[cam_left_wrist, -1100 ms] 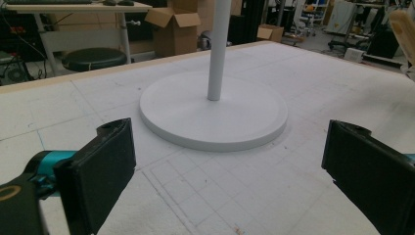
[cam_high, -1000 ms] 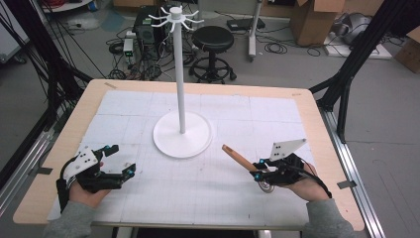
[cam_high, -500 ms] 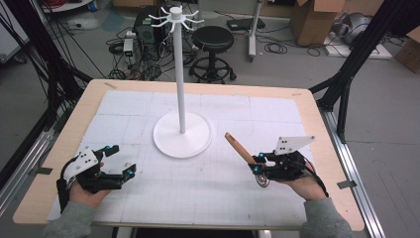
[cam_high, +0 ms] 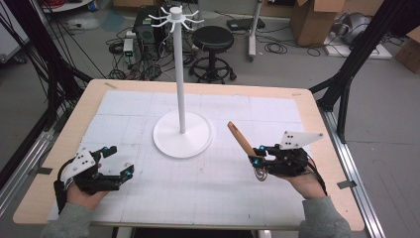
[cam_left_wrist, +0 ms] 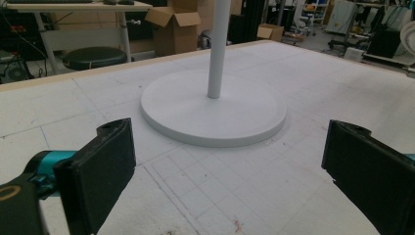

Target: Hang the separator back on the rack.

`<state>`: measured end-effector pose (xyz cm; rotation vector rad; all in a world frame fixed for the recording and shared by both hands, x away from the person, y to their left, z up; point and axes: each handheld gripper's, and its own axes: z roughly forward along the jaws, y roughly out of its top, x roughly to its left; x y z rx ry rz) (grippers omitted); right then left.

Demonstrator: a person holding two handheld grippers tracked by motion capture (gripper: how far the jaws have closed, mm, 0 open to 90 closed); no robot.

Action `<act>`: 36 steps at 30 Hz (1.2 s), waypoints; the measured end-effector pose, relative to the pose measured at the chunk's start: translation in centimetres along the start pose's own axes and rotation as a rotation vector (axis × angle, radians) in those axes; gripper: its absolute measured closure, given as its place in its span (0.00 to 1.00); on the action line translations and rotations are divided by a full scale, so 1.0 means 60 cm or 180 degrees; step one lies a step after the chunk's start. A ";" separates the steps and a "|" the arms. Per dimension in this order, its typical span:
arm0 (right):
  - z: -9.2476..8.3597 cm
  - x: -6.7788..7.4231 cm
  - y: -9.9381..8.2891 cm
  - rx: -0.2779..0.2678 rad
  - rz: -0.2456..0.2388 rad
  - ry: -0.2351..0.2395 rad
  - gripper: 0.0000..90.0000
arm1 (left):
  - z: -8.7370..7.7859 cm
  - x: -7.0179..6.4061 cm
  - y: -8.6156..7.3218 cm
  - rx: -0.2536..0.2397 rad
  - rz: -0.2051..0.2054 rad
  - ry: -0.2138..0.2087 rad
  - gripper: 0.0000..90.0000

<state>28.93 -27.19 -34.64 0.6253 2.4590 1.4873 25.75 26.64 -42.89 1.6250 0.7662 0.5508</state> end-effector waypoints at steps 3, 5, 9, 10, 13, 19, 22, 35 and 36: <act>-0.001 0.000 0.002 -0.0056 0.0027 -0.0028 0.77 | -0.002 0.000 0.000 0.0006 -0.0004 -0.0006 0.07; -0.001 0.000 0.003 -0.0071 0.0018 -0.0043 0.77 | -0.002 0.001 -0.001 -0.0002 -0.0014 0.0004 0.07; -0.003 0.000 0.007 -0.0107 0.0025 -0.0074 0.77 | -0.001 0.002 -0.002 0.0012 -0.0015 -0.0008 0.07; -0.003 0.000 0.008 -0.0122 0.0025 -0.0075 0.77 | -0.001 0.001 -0.002 0.0017 -0.0013 -0.0006 0.07; -0.005 0.000 0.014 -0.0189 0.0032 -0.0087 0.77 | -0.002 0.001 -0.001 0.0005 -0.0023 -0.0008 0.07; -0.004 -0.001 0.030 -0.0304 0.0008 -0.0113 0.77 | -0.001 -0.001 0.000 -0.0006 -0.0034 -0.0022 0.07; -0.002 -0.001 0.039 -0.0339 0.0004 -0.0123 0.77 | 0.000 -0.001 -0.001 0.0018 -0.0026 -0.0024 0.07; 0.012 -0.004 0.076 -0.0498 0.0049 -0.0164 0.77 | -0.005 -0.003 0.000 -0.0005 -0.0017 -0.0020 0.07; 0.012 -0.004 0.077 -0.0503 0.0046 -0.0165 0.77 | -0.006 -0.002 0.000 -0.0007 -0.0007 -0.0015 0.07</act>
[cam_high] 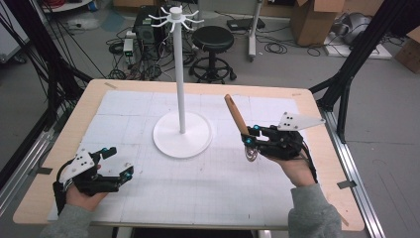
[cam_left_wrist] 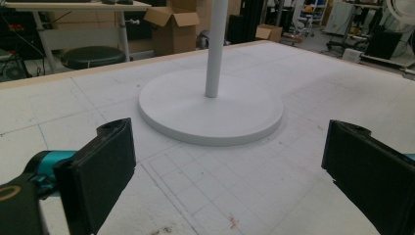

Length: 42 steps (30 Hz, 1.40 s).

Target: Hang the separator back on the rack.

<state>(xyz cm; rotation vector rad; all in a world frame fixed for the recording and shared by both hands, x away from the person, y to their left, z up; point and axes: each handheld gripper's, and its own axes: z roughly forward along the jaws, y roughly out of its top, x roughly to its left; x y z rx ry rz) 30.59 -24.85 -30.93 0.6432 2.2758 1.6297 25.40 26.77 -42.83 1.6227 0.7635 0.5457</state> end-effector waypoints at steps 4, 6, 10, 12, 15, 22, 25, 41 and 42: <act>0.005 -0.001 0.007 -0.0004 0.0004 -0.0024 0.77 | -0.002 0.000 0.000 -0.0010 -0.0020 0.0011 0.07; 0.006 -0.003 0.010 -0.0028 0.0029 -0.0024 0.77 | -0.003 0.001 -0.001 0.0002 -0.0010 0.0019 0.07; 0.009 -0.006 0.019 -0.0036 0.0022 -0.0055 0.77 | -0.004 0.002 -0.001 0.0001 -0.0019 0.0027 0.07; 0.011 -0.007 0.026 -0.0035 0.0018 -0.0065 0.77 | -0.005 0.002 -0.001 -0.0001 -0.0019 0.0027 0.07; 0.014 -0.007 0.031 -0.0072 -0.0017 -0.0081 0.77 | -0.006 0.001 -0.002 0.0000 -0.0020 0.0017 0.07; 0.022 -0.014 0.035 -0.0136 0.0016 -0.0109 0.77 | -0.015 0.001 -0.005 0.0020 -0.0025 0.0053 0.07; 0.023 -0.018 0.041 -0.0177 0.0035 -0.0111 0.77 | -0.018 0.002 -0.006 0.0024 -0.0032 0.0066 0.07; 0.038 -0.015 0.092 -0.0250 -0.0046 -0.0142 0.77 | -0.021 0.002 -0.007 0.0031 -0.0025 0.0052 0.07; 0.039 -0.015 0.095 -0.0254 -0.0051 -0.0142 0.77 | -0.021 0.002 -0.007 0.0033 -0.0027 0.0053 0.07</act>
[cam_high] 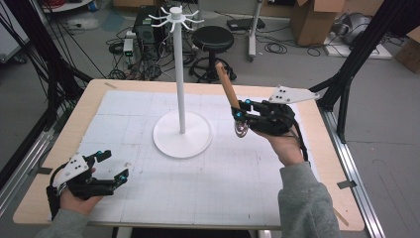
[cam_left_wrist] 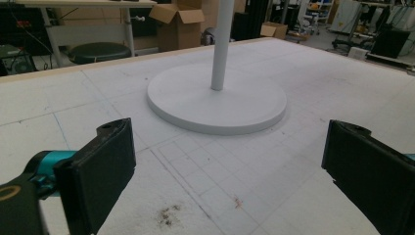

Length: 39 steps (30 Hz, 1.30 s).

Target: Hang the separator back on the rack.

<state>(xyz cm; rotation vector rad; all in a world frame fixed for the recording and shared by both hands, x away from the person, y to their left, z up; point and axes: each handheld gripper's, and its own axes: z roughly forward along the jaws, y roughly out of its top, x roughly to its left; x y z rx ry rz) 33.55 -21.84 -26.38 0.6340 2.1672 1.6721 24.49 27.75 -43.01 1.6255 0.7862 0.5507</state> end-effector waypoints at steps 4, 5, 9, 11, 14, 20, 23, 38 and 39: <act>0.003 -0.001 0.004 -0.0004 0.0014 0.0002 0.77 | 0.000 0.000 0.000 -0.0001 -0.0001 -0.0002 0.07; 0.004 -0.002 0.004 -0.0002 0.0011 0.0011 0.77 | 0.000 0.000 0.000 -0.0001 -0.0005 -0.0001 0.07; 0.007 -0.004 0.007 0.0001 0.0019 0.0020 0.77 | 0.001 0.000 0.000 0.0008 -0.0001 -0.0010 0.07; 0.008 -0.005 0.008 -0.0008 0.0016 0.0017 0.77 | 0.001 0.000 0.000 0.0008 0.0002 -0.0010 0.07; 0.011 -0.008 0.011 -0.0017 0.0030 0.0007 0.77 | 0.000 0.000 0.000 0.0009 0.0008 -0.0009 0.07; 0.016 -0.009 0.018 -0.0030 0.0025 0.0003 0.77 | 0.000 -0.001 0.000 0.0005 0.0005 -0.0007 0.07; 0.019 -0.010 0.022 -0.0044 0.0022 -0.0007 0.77 | 0.000 -0.002 -0.001 0.0002 0.0001 -0.0006 0.07; 0.028 -0.006 0.045 -0.0121 -0.0005 0.0021 0.77 | -0.009 0.003 -0.001 -0.0028 -0.0032 0.0035 0.07; 0.029 -0.005 0.046 -0.0114 -0.0025 0.0007 0.77 | -0.009 0.002 -0.001 -0.0023 -0.0037 0.0035 0.07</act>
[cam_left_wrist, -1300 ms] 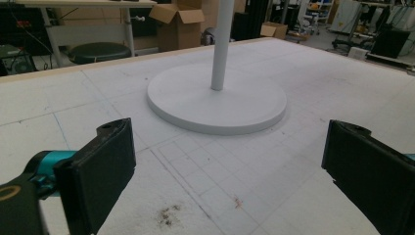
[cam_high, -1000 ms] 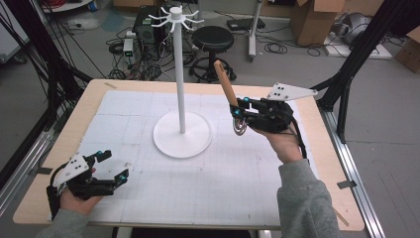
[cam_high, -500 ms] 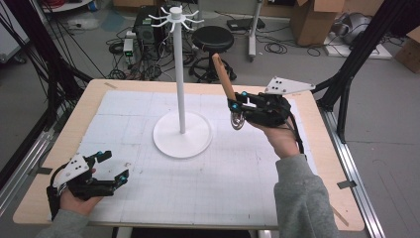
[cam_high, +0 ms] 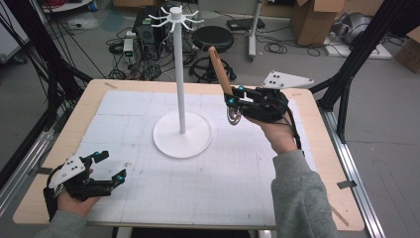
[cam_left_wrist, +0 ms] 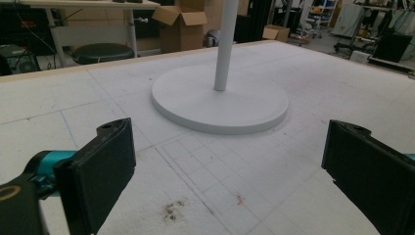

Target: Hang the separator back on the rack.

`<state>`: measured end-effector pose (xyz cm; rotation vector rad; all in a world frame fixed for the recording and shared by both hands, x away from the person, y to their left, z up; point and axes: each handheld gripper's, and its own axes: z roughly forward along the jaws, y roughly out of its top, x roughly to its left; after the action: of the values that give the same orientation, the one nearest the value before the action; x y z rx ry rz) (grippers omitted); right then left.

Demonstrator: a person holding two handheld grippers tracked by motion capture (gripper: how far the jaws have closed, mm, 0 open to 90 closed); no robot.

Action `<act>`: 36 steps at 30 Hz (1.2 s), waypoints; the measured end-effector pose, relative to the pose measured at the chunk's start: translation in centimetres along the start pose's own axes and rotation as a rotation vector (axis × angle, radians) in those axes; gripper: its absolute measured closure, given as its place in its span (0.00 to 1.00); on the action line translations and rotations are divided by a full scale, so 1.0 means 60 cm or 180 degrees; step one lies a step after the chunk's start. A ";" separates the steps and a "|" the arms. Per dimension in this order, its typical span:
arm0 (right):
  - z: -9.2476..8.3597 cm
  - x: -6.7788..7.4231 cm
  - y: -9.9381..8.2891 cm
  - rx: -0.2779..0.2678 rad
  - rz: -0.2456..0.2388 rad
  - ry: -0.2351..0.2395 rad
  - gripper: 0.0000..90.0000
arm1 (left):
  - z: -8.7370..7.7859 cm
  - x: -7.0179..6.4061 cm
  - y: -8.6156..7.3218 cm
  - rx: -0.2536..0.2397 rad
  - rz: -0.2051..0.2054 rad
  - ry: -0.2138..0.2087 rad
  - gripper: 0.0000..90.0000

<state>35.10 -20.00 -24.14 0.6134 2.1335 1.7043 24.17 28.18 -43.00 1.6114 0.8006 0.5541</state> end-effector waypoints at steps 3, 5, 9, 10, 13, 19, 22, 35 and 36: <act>0.002 0.002 0.004 0.0001 -0.0021 0.0006 0.77 | 0.001 -0.001 0.000 0.0015 0.0010 -0.0015 0.07; 0.003 0.001 0.006 -0.0002 -0.0033 0.0016 0.77 | 0.000 -0.001 0.000 0.0014 0.0017 -0.0016 0.07; 0.005 0.003 0.013 0.0000 -0.0049 0.0022 0.77 | 0.000 0.000 0.000 0.0014 0.0003 -0.0011 0.07; 0.006 0.004 0.014 0.0001 -0.0052 0.0023 0.77 | 0.000 0.000 -0.001 0.0020 -0.0002 -0.0006 0.07; 0.009 0.005 0.020 -0.0013 -0.0081 0.0028 0.77 | 0.002 -0.001 -0.002 0.0045 0.0002 -0.0016 0.07; 0.012 0.004 0.024 -0.0039 -0.0085 0.0019 0.77 | 0.001 -0.001 -0.002 0.0028 0.0003 -0.0016 0.07; 0.011 0.002 0.027 -0.0060 -0.0073 0.0040 0.77 | 0.000 0.000 -0.002 0.0033 -0.0003 -0.0013 0.07; 0.012 0.005 0.047 -0.0212 -0.0088 -0.0009 0.77 | -0.002 -0.001 -0.002 0.0028 -0.0003 -0.0012 0.07; 0.013 0.005 0.049 -0.0235 -0.0091 -0.0017 0.77 | -0.002 -0.002 -0.002 0.0031 0.0001 -0.0010 0.07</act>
<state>35.58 -18.63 -21.47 0.5635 2.0556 1.7556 23.97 28.21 -43.10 1.6209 0.8018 0.5484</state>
